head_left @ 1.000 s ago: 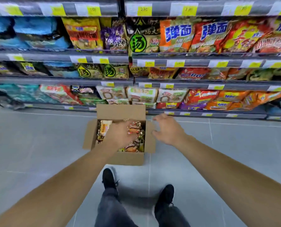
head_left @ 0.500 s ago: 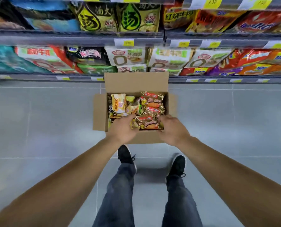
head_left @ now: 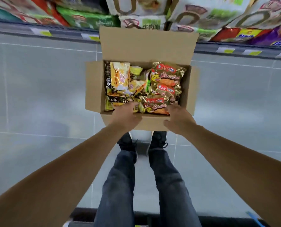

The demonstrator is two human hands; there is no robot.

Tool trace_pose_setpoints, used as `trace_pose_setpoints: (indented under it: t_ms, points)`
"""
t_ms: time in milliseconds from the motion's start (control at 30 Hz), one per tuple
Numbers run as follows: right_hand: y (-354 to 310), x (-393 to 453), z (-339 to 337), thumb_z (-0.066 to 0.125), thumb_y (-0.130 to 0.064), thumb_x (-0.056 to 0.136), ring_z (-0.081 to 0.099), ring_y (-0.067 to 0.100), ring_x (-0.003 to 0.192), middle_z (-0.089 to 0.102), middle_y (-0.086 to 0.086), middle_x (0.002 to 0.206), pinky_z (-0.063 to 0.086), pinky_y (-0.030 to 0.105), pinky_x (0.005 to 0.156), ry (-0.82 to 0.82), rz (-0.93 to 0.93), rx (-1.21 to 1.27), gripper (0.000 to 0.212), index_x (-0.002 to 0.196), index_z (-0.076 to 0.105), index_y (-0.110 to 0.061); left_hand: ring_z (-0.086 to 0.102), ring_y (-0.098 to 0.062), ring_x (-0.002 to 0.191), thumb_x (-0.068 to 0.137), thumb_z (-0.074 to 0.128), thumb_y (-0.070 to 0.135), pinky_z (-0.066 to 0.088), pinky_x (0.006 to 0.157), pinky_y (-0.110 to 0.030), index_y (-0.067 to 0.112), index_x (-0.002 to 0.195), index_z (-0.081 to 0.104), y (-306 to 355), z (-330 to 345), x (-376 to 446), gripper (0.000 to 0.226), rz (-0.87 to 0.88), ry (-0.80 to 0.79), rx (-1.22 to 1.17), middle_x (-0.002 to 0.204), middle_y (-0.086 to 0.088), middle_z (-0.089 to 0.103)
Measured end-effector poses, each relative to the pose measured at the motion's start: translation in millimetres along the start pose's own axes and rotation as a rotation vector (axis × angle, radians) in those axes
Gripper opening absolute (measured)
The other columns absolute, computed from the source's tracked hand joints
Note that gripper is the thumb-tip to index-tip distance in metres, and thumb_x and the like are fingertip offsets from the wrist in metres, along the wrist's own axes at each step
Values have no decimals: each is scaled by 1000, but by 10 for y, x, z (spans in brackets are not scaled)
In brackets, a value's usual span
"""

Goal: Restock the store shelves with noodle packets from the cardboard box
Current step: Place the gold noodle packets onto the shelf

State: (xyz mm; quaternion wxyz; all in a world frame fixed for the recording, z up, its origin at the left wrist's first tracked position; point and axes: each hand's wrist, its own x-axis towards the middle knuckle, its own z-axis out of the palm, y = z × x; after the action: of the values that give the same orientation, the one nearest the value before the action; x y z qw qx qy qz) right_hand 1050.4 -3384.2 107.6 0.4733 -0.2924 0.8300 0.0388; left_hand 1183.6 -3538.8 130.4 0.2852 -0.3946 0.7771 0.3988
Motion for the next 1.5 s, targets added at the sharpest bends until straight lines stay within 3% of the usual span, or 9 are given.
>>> trace_pose_setpoints:
  t_ms: [233, 533, 867, 933, 1000, 1100, 1267, 1400, 1500]
  points:
    - [286, 1118, 443, 62, -13, 81, 29, 32, 135, 35, 6, 144, 38, 43, 105, 150, -26, -159, 56, 135, 45, -13, 59, -17, 91, 87, 62, 27, 54, 83, -34, 25, 142, 45, -325, 588, 860, 58, -26, -8, -75, 128, 0, 62]
    - [348, 1899, 877, 68, -28, 86, 45, 36, 125, 55, 9, 130, 40, 49, 100, 107, -41, -354, 49, 129, 49, -16, 61, -14, 87, 82, 61, 24, 54, 78, -32, 28, 138, 50, -865, 1015, 1305, 57, -126, -67, -87, 113, 8, 66]
    - [555, 1495, 320, 75, -32, 80, 53, 13, 107, 58, -7, 118, 45, 30, 91, 60, -2, 312, 52, 127, 56, -26, 56, -18, 116, 74, 79, 33, 43, 88, -28, 22, 145, 37, -502, 769, 1318, 83, -137, -77, -364, 139, 5, 52]
    - [573, 1442, 158, 78, -32, 78, 56, 12, 108, 60, -9, 118, 46, 29, 91, -99, -43, 472, 50, 124, 59, -26, 58, -11, 109, 70, 84, 31, 40, 85, -20, 26, 140, 40, -406, 664, 1348, 83, -119, -118, -430, 128, 12, 57]
    - [568, 1416, 92, 78, -34, 78, 60, 13, 108, 64, -6, 117, 50, 35, 95, -221, -82, 552, 46, 121, 61, -28, 63, -3, 89, 72, 84, 22, 44, 74, -12, 33, 117, 52, -349, 585, 1363, 57, -99, -181, -506, 103, 21, 64]
    - [510, 1442, 103, 66, -38, 90, 62, 11, 101, 67, -6, 109, 50, 32, 89, -233, -112, 647, 33, 120, 61, -26, 69, -10, 84, 70, 84, 20, 55, 76, -31, 28, 102, 67, -418, 587, 1361, 37, -49, -130, -528, 89, 13, 72]
    - [557, 1884, 286, 61, -52, 86, 50, 20, 121, 53, -1, 132, 43, 37, 99, 242, -2, 253, 59, 136, 46, -24, 66, -7, 73, 73, 80, 13, 53, 69, -29, 36, 81, 65, -775, 768, 1298, 28, -179, 140, -684, 78, 15, 70]
    - [576, 2136, 510, 69, -29, 84, 34, 38, 136, 34, 11, 149, 37, 51, 106, 64, 106, -146, 80, 148, 23, -17, 68, 2, 69, 74, 80, 13, 53, 64, -21, 26, 86, 70, -970, 839, 1318, 21, -310, 238, -826, 74, 19, 72]
    - [516, 2213, 684, 71, -20, 82, 37, 37, 133, 36, 13, 146, 36, 49, 104, 133, 264, -175, 68, 141, 36, -14, 72, -13, 84, 73, 81, 13, 58, 80, -37, 28, 86, 72, -1038, 863, 1338, 21, -339, 244, -867, 85, 12, 75]
